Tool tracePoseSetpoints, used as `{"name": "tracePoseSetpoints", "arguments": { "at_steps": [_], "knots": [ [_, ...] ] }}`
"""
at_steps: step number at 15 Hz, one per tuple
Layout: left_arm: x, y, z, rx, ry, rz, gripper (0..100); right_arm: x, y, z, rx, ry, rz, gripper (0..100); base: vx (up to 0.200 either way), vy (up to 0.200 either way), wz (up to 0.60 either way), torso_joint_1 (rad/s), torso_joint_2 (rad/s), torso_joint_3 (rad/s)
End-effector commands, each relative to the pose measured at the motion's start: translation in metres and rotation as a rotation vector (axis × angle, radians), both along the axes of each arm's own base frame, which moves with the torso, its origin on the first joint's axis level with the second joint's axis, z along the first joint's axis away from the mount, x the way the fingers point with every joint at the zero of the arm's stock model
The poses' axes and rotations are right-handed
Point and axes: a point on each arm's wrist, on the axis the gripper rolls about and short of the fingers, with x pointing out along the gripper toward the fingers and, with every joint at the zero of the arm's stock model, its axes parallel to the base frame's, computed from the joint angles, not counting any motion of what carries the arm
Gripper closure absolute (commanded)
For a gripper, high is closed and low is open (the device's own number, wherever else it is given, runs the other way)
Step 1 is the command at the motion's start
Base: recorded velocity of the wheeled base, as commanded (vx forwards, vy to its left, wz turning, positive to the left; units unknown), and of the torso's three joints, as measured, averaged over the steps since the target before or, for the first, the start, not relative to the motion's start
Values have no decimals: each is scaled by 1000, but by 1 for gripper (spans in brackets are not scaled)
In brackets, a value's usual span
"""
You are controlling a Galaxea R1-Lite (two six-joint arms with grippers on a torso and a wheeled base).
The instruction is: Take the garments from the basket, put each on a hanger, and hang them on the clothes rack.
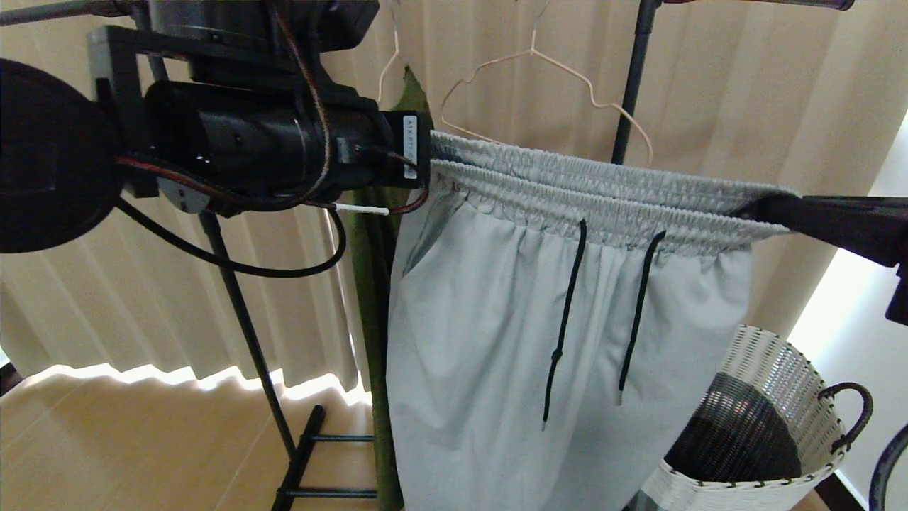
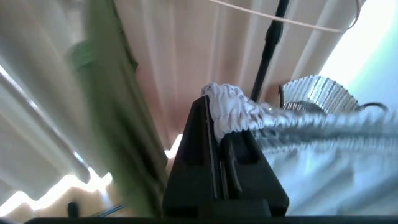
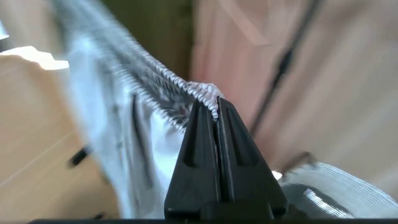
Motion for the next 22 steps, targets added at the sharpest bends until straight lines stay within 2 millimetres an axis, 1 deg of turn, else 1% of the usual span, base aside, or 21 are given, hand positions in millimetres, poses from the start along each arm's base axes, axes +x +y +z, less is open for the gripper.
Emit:
{"name": "tracePoseSetpoints", "arguments": {
  "at_steps": [1,3,6,8,11,13,14,15,16,17,20,22],
  "knots": [
    [14,-15,-15,23,33,-9,100,-15,-2,-3,13,-11,65,100,0,0,0,0,0,0],
    [15,-16,-18,29,41,-9,100,-15,-1,-3,13,-11,71,100,0,0,0,0,0,0],
    [14,-14,-17,29,41,-8,100,-14,-2,-7,8,2,60,100,0,0,0,0,0,0],
    [13,-13,-16,31,43,-8,100,-10,-4,-8,7,8,30,100,0,0,0,0,0,0],
    [-10,7,-3,26,35,-3,100,16,-7,-10,7,10,-77,100,0,0,0,0,0,0],
    [-23,19,2,29,44,-6,100,30,-4,-11,13,1,-97,100,0,0,0,0,0,0],
    [-40,34,5,32,50,-3,100,52,3,-14,26,-21,-120,100,0,0,0,0,0,0],
    [-48,41,3,38,52,0,100,65,8,-14,35,-36,-129,100,0,0,0,0,0,0],
    [-53,45,3,37,50,0,100,74,10,-14,42,-45,-137,100,0,0,0,0,0,0],
    [-65,54,2,39,49,-6,100,91,17,-16,55,-68,-145,100,0,0,0,0,0,0],
    [-91,66,1,25,41,-65,100,116,29,-16,85,-118,-142,100,0,0,0,0,0,0],
    [-111,73,-1,17,37,-127,100,125,33,-16,97,-129,-141,100,0,0,0,0,0,0]
  ]
}}
